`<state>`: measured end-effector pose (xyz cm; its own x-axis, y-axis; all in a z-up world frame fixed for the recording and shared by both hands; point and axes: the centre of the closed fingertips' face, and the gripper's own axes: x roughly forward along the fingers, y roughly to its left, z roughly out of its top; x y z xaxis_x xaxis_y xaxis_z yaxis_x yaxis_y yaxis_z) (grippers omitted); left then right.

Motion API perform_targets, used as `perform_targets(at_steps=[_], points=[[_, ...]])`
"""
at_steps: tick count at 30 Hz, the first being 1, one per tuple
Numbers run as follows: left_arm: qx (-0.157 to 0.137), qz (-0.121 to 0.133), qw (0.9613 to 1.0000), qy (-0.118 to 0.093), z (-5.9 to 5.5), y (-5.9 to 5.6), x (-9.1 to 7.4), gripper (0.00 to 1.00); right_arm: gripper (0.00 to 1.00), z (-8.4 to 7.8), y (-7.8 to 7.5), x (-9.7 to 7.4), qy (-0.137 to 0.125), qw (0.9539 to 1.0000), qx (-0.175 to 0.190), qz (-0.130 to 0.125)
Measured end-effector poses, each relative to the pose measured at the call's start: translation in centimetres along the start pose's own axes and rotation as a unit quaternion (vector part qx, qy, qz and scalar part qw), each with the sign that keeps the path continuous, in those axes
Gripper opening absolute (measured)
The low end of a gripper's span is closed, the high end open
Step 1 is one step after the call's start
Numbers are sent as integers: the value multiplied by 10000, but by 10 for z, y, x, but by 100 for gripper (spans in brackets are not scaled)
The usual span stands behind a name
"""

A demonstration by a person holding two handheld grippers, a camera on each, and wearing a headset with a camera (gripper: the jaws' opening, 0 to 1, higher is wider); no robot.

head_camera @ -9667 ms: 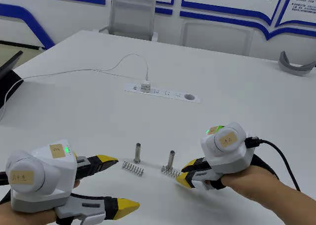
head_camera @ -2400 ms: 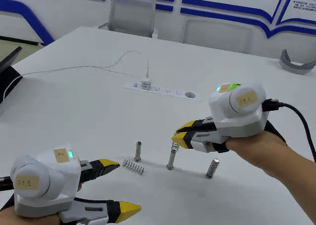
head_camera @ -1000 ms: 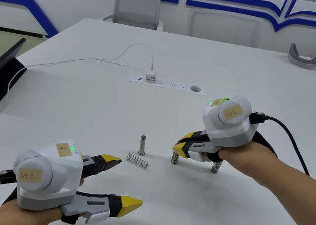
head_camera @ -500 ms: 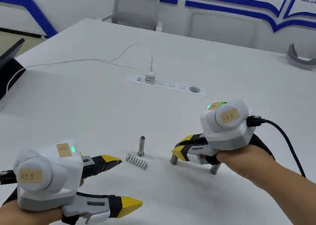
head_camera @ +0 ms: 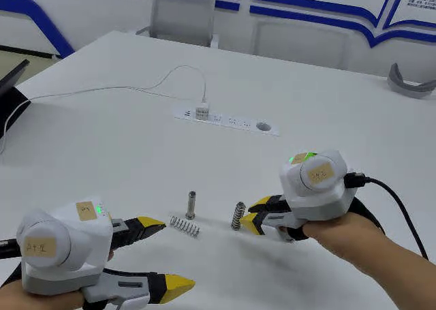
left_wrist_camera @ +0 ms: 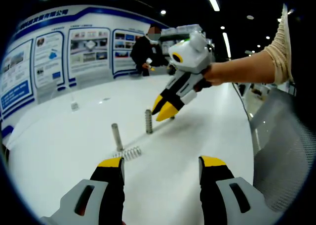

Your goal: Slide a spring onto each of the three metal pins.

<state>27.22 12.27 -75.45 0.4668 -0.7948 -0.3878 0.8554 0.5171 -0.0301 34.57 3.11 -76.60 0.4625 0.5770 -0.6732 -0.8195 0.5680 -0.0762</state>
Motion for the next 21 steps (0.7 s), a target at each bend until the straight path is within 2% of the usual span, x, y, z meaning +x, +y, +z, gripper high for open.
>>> perform_targets(at_steps=[8,14,21], points=[[27,3,10000,-1,2,-1,-1,62,16,-6,12,-1,30,10000,4,72],[44,17,10000,2,2,0,-1,62,16,-6,29,5,38,9997,-43,243],[44,44,10000,3,1,1,-2,62,16,6,45,17,-46,9989,-121,448]])
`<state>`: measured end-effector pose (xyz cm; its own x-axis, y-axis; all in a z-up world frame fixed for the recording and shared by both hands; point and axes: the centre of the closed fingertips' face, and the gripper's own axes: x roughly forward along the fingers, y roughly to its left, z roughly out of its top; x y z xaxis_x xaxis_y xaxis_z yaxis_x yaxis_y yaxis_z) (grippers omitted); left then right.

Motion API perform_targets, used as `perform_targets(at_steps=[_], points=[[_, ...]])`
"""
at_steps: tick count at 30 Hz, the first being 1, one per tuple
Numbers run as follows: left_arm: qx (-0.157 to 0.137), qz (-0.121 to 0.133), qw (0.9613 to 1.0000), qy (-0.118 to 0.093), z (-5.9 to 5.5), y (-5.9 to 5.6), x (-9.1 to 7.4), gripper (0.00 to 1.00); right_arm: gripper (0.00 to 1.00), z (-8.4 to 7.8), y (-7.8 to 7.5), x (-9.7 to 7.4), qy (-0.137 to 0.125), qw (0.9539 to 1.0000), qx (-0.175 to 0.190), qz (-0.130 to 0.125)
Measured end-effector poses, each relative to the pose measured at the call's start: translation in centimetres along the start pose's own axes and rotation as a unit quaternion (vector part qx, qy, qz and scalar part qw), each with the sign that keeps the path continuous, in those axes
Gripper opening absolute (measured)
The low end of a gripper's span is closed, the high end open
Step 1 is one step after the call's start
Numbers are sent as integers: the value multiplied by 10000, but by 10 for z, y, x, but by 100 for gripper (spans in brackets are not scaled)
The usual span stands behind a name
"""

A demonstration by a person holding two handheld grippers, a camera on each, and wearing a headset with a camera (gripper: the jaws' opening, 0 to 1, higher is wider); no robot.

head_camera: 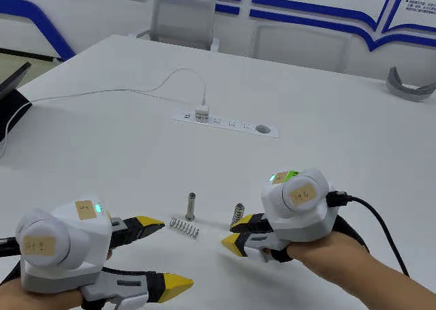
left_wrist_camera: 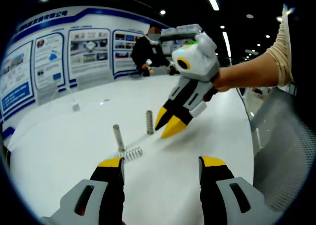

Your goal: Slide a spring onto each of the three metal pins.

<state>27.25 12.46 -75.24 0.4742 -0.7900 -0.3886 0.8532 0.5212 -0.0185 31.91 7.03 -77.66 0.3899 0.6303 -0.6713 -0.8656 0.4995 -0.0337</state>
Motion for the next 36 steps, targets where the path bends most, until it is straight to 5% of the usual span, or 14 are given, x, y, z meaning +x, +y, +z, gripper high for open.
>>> perform_targets(at_steps=[13,36], points=[[-51,61,10000,20,-3,5,-3,62,19,19,7,29,-91,9998,-57,180],[-48,59,10000,51,-4,8,-4,61,15,14,9,53,112,9996,-68,232]])
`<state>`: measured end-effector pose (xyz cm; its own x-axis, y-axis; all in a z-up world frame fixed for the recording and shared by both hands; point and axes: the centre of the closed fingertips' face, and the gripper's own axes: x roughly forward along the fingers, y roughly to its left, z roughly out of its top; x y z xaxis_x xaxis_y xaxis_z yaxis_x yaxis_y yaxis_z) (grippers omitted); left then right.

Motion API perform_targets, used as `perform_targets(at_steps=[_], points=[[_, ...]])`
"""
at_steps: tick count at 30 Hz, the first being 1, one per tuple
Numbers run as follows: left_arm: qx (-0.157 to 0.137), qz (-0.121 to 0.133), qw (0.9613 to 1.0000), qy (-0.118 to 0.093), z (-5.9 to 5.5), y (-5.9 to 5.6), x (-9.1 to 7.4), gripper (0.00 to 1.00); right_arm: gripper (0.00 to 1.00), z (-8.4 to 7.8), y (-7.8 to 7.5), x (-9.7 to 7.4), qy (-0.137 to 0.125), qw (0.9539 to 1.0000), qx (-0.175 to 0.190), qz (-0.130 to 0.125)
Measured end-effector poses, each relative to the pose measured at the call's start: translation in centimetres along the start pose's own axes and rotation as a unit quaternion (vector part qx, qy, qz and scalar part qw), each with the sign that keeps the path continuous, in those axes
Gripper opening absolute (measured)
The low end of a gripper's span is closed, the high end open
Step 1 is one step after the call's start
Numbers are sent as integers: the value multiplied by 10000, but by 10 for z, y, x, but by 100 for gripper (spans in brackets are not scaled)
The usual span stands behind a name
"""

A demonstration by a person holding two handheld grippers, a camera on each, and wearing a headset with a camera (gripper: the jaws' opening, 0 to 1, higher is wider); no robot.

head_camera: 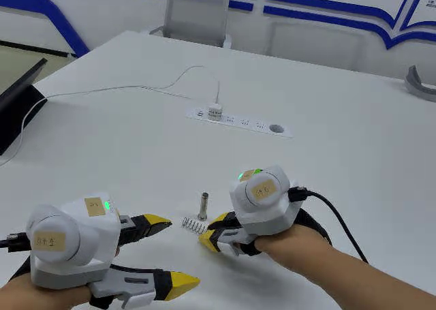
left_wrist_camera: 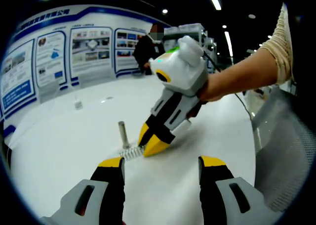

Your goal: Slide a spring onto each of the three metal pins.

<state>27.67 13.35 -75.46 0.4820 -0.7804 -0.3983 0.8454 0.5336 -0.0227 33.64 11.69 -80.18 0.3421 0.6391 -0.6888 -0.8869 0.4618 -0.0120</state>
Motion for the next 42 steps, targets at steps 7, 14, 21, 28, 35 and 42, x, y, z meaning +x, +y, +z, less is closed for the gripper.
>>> perform_targets(at_steps=[7,14,21,28,35,42], points=[[20,2,10000,34,-1,0,-1,61,12,-1,2,-2,3,10000,-13,16],[65,-28,10000,52,1,-4,1,61,12,-1,10,-13,21,9999,-88,88],[127,-86,9999,71,2,-8,2,61,12,-1,18,-32,10,9996,-217,158],[210,-147,9996,70,5,-12,5,60,12,-3,25,-54,29,9990,-361,274],[312,-229,9992,79,6,-18,9,57,12,-10,40,-71,139,9972,-553,489],[442,-471,9979,76,7,-30,12,44,12,-15,55,-81,294,9935,-810,741]])
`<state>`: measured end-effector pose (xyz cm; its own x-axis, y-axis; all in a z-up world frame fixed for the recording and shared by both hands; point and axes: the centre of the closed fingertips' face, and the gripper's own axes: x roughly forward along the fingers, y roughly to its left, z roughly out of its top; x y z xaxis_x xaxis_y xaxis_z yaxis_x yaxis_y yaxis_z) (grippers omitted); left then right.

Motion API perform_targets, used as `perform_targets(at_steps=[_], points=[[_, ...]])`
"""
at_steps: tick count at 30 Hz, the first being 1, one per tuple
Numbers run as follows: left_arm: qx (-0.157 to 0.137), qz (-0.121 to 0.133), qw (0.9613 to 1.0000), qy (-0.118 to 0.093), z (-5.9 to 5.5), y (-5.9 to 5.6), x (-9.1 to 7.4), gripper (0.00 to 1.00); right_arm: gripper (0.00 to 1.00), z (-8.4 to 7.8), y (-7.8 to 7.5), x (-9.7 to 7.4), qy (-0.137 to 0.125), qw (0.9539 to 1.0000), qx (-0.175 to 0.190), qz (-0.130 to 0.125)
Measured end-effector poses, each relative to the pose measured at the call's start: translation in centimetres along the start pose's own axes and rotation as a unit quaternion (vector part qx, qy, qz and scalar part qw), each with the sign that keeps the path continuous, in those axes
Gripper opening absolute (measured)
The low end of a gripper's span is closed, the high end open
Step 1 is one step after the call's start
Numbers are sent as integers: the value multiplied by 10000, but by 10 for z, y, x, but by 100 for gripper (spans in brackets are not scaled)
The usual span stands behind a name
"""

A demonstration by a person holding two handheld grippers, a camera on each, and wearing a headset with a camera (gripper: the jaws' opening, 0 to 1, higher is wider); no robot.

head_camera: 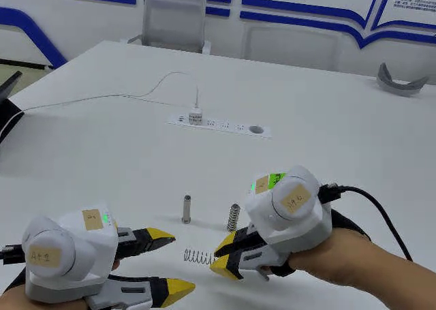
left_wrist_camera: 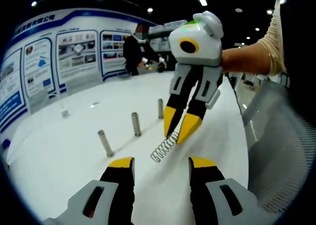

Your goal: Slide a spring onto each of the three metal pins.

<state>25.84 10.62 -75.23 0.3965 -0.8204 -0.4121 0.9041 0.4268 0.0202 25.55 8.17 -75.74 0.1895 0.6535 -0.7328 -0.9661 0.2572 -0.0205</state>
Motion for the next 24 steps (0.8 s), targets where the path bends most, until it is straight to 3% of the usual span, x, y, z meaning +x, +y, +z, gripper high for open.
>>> perform_targets(at_steps=[15,20,24], points=[[422,-322,9986,45,0,-17,2,23,12,-2,20,-2,209,9986,-278,403],[554,-414,9976,35,0,-21,3,15,12,-2,22,-2,255,9982,-315,433],[643,-444,9969,68,-1,-22,5,14,12,1,22,-5,252,9981,-332,444]])
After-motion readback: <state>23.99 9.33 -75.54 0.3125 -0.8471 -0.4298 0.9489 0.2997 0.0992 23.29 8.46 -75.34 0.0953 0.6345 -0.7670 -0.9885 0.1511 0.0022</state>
